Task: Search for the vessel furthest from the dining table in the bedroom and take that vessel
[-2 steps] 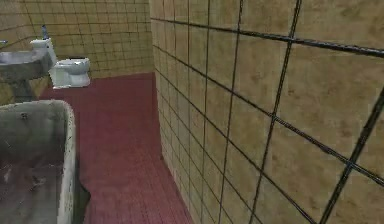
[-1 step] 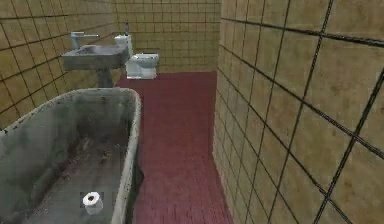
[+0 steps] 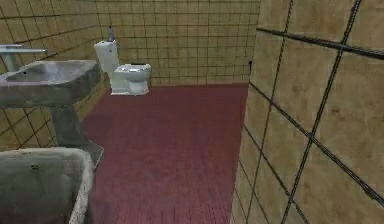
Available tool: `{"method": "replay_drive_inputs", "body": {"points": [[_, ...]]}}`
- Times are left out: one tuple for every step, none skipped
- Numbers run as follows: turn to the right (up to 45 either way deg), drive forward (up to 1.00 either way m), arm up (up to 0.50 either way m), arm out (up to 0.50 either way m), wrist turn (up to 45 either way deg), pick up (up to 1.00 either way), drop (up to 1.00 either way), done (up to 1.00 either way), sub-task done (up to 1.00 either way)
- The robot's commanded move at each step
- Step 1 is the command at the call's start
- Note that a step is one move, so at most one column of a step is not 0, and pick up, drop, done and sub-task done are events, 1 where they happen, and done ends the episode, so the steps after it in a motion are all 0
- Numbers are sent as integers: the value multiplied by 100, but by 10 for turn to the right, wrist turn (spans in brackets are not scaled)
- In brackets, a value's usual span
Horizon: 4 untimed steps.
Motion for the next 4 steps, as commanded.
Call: {"method": "replay_drive_inputs", "body": {"points": [[0,90,0,0,0,0,0,0,0],[300,0,0,0,0,0,0,0,0],[0,15,0,0,0,0,0,0,0],[180,0,0,0,0,0,0,0,0]]}}
